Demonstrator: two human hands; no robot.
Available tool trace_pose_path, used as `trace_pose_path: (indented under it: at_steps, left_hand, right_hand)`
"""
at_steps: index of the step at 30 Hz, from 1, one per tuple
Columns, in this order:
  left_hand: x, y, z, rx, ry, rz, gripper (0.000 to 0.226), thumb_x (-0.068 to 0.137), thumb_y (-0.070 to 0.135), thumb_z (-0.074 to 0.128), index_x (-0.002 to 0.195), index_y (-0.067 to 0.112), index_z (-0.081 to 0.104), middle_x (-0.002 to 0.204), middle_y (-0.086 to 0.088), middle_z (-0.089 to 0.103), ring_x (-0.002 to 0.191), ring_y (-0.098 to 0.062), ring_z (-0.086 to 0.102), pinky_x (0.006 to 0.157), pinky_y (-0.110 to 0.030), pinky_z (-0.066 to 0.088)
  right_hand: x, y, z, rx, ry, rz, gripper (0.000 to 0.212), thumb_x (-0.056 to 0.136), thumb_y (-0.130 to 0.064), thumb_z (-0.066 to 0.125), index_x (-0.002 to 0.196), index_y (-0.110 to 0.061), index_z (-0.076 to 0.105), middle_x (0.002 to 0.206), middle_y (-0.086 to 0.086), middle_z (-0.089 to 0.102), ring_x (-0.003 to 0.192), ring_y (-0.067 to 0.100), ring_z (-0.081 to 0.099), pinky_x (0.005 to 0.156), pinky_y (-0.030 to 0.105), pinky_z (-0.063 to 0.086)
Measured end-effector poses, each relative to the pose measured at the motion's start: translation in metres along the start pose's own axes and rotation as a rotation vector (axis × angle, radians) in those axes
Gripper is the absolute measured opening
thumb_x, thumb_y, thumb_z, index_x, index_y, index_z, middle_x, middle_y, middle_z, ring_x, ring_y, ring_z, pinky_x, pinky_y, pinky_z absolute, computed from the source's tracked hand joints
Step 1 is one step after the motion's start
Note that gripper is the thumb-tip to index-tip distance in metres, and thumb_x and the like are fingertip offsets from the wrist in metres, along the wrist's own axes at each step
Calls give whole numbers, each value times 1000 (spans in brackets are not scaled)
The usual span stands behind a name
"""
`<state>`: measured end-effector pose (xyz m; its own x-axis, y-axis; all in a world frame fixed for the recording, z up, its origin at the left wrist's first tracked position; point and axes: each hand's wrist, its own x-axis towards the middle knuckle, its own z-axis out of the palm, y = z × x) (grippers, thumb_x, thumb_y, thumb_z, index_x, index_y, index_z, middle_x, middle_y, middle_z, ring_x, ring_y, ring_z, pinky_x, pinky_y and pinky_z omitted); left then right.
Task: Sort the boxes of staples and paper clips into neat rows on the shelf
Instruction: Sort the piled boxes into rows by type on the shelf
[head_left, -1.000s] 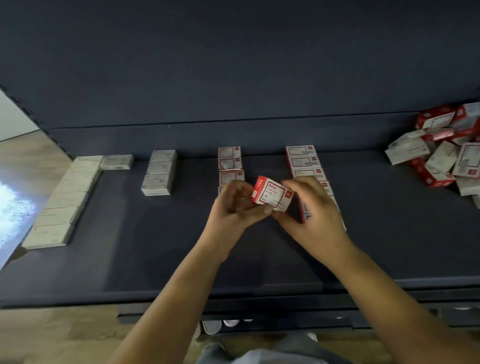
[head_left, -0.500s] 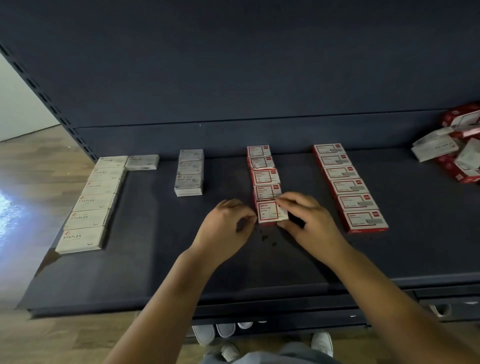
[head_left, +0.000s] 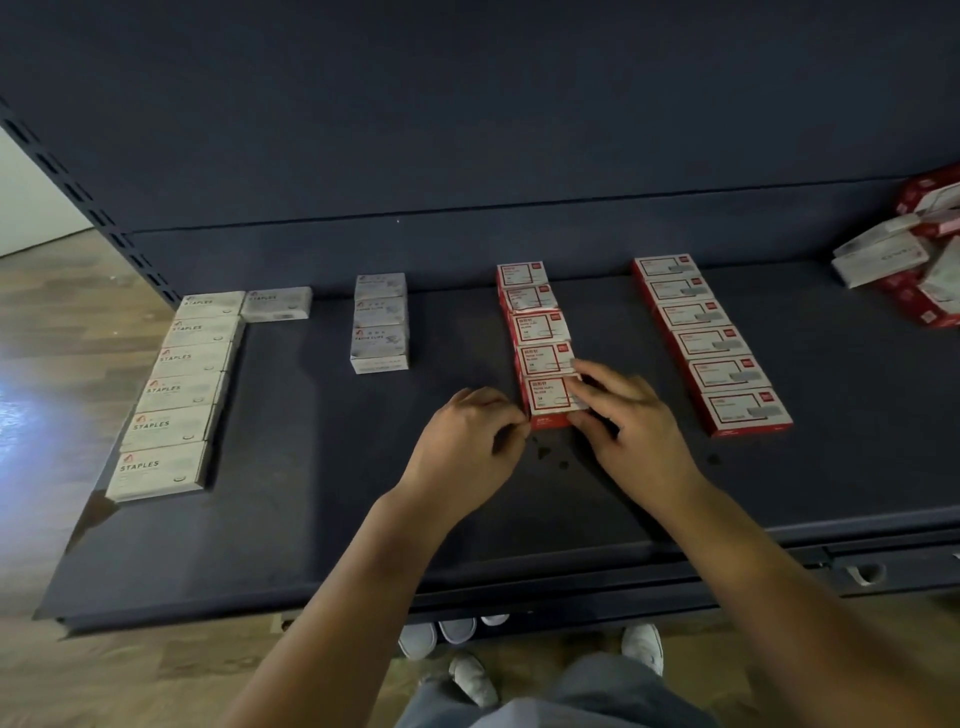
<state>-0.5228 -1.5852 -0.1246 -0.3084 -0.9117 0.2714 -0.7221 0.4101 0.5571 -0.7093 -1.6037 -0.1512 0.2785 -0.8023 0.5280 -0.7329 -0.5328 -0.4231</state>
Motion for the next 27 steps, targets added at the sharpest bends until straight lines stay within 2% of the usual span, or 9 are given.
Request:
trace_pose_path:
  at_steps: [3, 6, 11, 15, 19, 21, 23, 27]
  left_hand:
    - [3, 7, -5, 57, 8, -6, 11, 85, 16, 61, 85, 11, 71, 84, -1, 64, 79, -20, 57, 64, -26, 42]
    - [13, 19, -12, 147, 48, 32, 16, 81, 20, 57, 82, 11, 71, 79, -1, 65, 74, -20, 59, 62, -24, 41]
    - [45, 47, -6, 207, 123, 50, 34, 84, 27, 43, 80, 8, 70, 79, -3, 66, 72, -24, 60, 61, -35, 52]
    - [74, 84, 23, 222, 110, 71, 34, 84, 28, 42, 82, 10, 70, 81, -4, 66, 75, -26, 61, 63, -34, 51]
    - [103, 121, 60, 258, 54, 102, 34, 83, 28, 41, 82, 11, 70, 81, -4, 65, 74, -26, 61, 64, -36, 52]
    - [118, 138, 79, 271, 23, 119, 34, 83, 28, 40, 81, 10, 69, 81, -4, 66, 74, -26, 62, 66, -37, 53]
    - [131, 155, 98, 281, 9, 128, 36, 83, 30, 39, 80, 10, 70, 82, -3, 67, 75, -26, 62, 66, -38, 54]
    - [151, 191, 138, 233, 5, 149, 34, 83, 30, 42, 81, 11, 70, 80, -2, 65, 74, -25, 61, 63, -35, 52]
  right_hand:
    - [-2, 4, -3, 0, -7, 21, 37, 71, -11, 65, 107, -3, 68, 117, 17, 61, 95, 37, 60, 82, 46, 52]
    - [-2, 10, -15, 20, 3, 7, 33, 73, -10, 63, 105, -1, 68, 118, 18, 59, 101, 35, 58, 85, 46, 51]
    - [3, 36, -54, 23, 61, -32, 33, 80, -19, 51, 102, -2, 69, 117, 15, 59, 106, 24, 51, 89, 39, 48]
    - [-1, 77, -93, 27, 74, -10, 33, 78, -18, 48, 98, -2, 70, 113, 17, 60, 105, 23, 46, 87, 39, 46]
    - [-14, 129, -130, -22, 109, 53, 32, 80, -20, 50, 97, -4, 71, 112, 14, 62, 101, 25, 52, 85, 37, 46]
    - [-19, 155, -146, -51, 149, 85, 26, 79, -16, 55, 96, -4, 71, 110, 15, 63, 99, 28, 55, 85, 37, 47]
    - [-26, 181, -162, -59, 199, 113, 23, 76, -10, 59, 95, -4, 72, 109, 16, 63, 100, 25, 52, 85, 34, 45]
    - [-42, 228, -202, -87, 303, 151, 25, 78, -12, 54, 92, -2, 71, 106, 18, 63, 100, 22, 48, 88, 28, 41]
